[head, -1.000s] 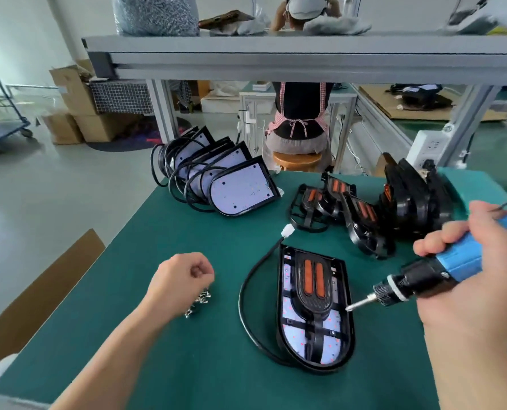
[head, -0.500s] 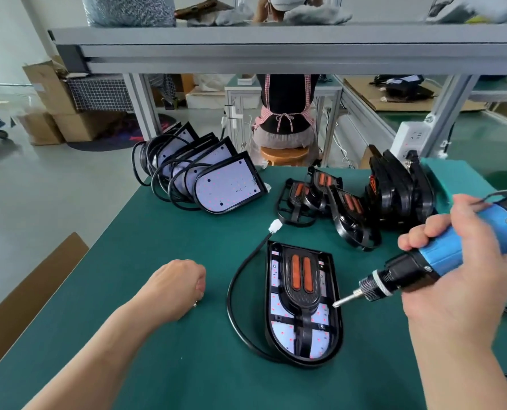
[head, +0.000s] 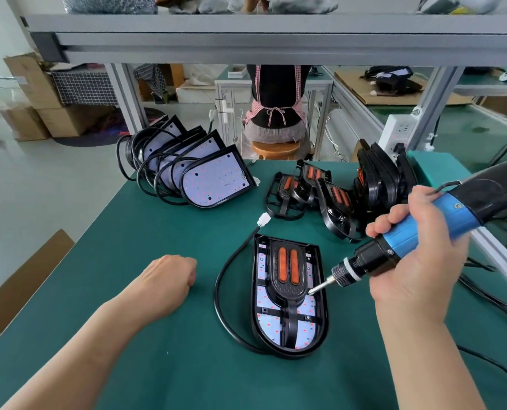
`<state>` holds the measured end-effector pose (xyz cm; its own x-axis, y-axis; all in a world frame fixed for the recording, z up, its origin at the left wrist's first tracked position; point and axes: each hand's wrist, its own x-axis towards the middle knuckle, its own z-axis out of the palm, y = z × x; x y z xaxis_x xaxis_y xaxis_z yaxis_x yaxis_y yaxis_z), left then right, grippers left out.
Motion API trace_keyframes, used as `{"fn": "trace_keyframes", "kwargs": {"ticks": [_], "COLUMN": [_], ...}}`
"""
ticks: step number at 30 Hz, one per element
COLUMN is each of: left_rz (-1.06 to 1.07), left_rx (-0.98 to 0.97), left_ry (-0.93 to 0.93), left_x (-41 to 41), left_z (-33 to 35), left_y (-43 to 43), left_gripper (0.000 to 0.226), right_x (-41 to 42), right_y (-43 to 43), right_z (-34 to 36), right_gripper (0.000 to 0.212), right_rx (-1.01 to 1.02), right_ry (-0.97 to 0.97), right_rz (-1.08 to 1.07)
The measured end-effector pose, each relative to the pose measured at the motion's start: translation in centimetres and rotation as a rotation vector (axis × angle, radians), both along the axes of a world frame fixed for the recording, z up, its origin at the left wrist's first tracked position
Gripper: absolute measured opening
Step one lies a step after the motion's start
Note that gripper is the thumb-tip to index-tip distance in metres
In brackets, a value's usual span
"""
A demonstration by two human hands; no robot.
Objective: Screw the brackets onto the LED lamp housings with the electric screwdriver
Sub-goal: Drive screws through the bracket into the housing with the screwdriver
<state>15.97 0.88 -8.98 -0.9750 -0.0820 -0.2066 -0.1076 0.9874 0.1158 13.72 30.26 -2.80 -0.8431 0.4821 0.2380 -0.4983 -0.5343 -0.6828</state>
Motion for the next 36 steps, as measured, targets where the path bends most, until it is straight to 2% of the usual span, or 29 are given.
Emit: {"fn": "trace_keyframes", "kwargs": {"ticks": [3,7,12,16,26,33,36], "left_rz": [0.004,-0.033,0.059,0.137,0.030,-0.011,-0.029], "left_rx": [0.132,0.494,1.165,1.396,1.507,1.507,1.468], "left_ry": [0.124,0.325,0.239,0.145,0.173,0.196,0.262], "left_x": [0.4,1.7,3.0,3.5,4.0,4.0,4.2], "left_z": [0.3,2.0,3.4,2.8,2.1,2.0,1.8], "left_y": [0.2,2.5,7.2,9.6,9.8,9.7,10.0], "left_gripper": [0.019,0.020,0.022,0.024,0.037,0.047,0.050], "right_x": [-0.2,-0.2,-0.1,0.3,0.6,0.6,0.5], "right_y": [0.2,-0.1,-1.1,-2.0,-2.8,-3.1,-3.0], "right_z": [-0.4,0.4,2.2,2.9,2.2,1.7,1.6], "right_gripper": [0.012,0.011,0.011,0.012,0.013,0.011,0.012], "right_rx": [0.033,-0.025,-0.115,-0.134,-0.091,-0.061,-0.049], "right_ry": [-0.048,-0.038,-0.055,-0.042,-0.030,-0.012,-0.010], "right_rz": [-0.003,0.008,0.010,0.035,0.087,0.088,0.082]}}
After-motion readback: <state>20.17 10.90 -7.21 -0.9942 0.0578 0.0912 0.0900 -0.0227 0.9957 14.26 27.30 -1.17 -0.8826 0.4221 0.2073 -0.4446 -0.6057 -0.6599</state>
